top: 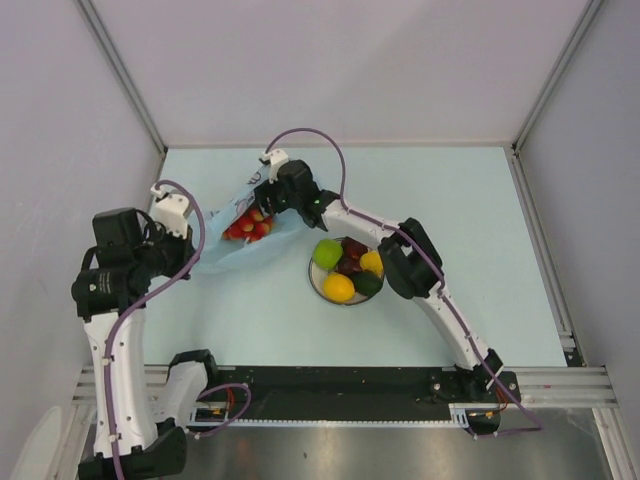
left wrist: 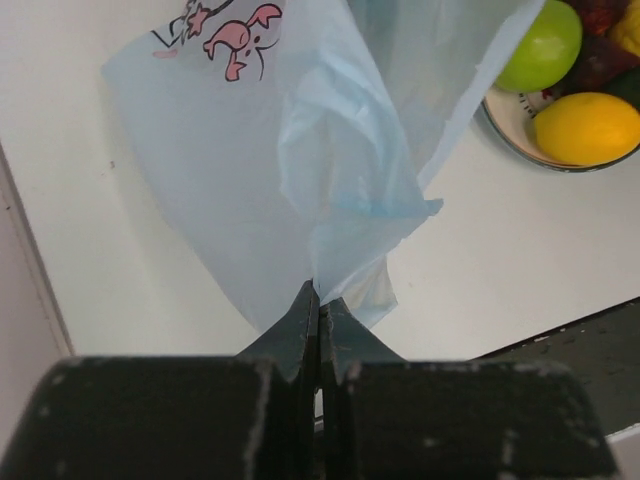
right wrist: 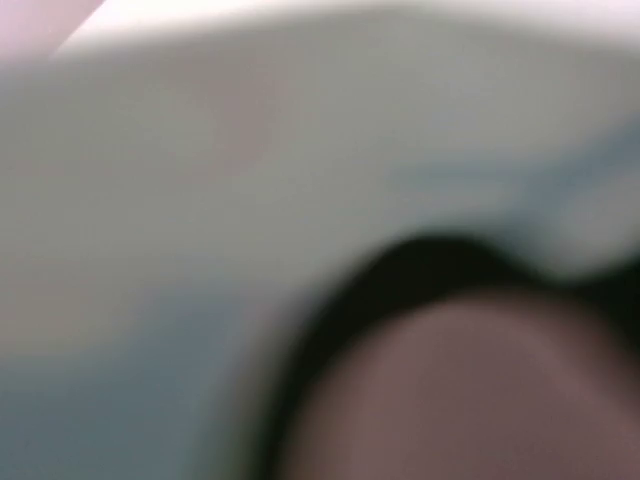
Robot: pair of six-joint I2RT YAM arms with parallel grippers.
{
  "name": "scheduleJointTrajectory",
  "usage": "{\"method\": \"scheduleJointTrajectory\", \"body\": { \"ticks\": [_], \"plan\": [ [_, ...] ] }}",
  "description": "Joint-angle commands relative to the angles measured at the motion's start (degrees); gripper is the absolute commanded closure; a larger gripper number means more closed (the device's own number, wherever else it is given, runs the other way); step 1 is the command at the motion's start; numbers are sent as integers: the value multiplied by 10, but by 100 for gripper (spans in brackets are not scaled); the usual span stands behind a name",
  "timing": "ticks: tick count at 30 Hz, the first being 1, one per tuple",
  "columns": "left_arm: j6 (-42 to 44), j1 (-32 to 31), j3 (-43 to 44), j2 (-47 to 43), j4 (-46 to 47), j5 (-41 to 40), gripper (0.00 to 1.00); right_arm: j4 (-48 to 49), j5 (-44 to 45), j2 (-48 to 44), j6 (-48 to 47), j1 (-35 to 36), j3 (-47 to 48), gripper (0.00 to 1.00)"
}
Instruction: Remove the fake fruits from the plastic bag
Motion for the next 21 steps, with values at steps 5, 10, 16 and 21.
{"method": "scheduleJointTrajectory", "body": {
  "ticks": [5,10,16,21],
  "plan": [
    [-18,-1,22,25,-23,40,100,52,-92,99,106,-17,133,30],
    [-17,0,35,65,-35,45,100,92,-129,156,141,-15,180,28],
    [-19,-1,38,80,-37,40,100,144,-169,199,120,-9,222,54],
    [-23,-1,25,77,-24,28,100,152,-214,183,99,-18,221,100]
  ]
}}
